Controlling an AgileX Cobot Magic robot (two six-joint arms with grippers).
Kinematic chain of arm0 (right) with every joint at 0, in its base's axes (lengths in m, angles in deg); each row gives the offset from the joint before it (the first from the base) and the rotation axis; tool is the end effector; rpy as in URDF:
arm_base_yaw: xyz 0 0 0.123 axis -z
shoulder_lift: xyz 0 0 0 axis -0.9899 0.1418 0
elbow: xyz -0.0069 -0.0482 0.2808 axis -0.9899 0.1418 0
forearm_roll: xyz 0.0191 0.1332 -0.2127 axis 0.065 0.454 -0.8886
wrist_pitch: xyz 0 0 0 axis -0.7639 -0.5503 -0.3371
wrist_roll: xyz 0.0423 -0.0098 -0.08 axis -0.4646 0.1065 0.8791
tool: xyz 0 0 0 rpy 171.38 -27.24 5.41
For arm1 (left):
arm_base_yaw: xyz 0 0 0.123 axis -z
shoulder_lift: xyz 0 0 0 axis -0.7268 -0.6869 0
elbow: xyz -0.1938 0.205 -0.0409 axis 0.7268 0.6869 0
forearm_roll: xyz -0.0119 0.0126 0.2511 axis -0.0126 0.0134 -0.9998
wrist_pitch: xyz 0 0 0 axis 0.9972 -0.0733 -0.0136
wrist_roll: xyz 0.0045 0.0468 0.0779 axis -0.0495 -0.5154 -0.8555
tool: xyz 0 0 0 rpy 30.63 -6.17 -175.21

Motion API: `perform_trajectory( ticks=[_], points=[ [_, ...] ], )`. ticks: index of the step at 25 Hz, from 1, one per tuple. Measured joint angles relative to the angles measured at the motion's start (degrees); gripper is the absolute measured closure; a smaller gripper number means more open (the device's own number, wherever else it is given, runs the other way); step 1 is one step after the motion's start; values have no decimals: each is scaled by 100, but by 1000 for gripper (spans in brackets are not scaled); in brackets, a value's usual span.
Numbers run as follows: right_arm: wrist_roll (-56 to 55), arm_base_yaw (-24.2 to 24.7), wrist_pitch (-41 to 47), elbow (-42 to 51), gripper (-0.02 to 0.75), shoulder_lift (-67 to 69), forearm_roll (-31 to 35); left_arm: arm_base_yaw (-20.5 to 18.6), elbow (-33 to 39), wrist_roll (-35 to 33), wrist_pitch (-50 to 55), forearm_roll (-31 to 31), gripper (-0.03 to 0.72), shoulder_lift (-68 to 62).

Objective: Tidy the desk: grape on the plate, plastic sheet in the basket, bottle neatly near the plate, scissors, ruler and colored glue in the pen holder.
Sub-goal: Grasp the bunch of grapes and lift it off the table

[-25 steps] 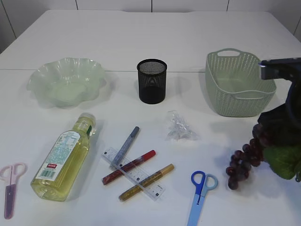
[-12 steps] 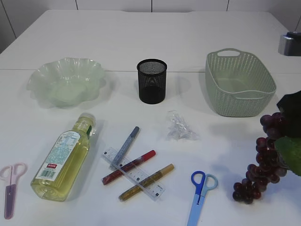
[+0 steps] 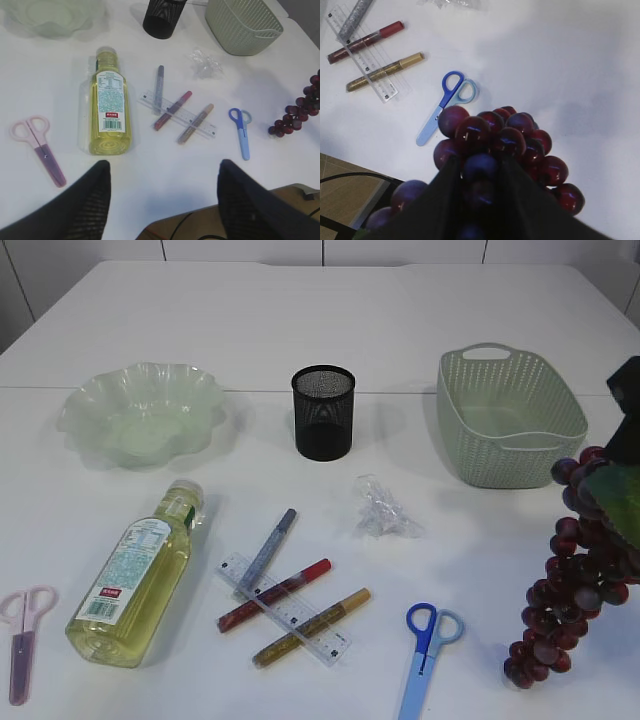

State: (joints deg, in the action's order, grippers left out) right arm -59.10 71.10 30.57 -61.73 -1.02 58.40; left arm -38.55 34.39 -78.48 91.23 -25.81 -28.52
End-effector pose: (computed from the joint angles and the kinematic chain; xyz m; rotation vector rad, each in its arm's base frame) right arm 0.2198 0.0586 0.3408 -0.2691 2.7937 0.3077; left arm 0.0175 -0.0319 0.3065 0.1120 2.1341 -0.5571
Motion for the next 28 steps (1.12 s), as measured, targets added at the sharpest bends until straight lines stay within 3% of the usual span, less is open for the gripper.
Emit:
perform_trajectory(
  ticks=[9,21,28],
  points=[
    [41,0,41,-93,531,89,-12,0,0,-27,-13,77,200,0],
    [54,0,62,-578,532,103,293,0,87,-1170,-839,124,200,-247],
    [65,0,83,-915,532,103,475,0,146,-2178,-1589,729,200,-972]
  ],
)
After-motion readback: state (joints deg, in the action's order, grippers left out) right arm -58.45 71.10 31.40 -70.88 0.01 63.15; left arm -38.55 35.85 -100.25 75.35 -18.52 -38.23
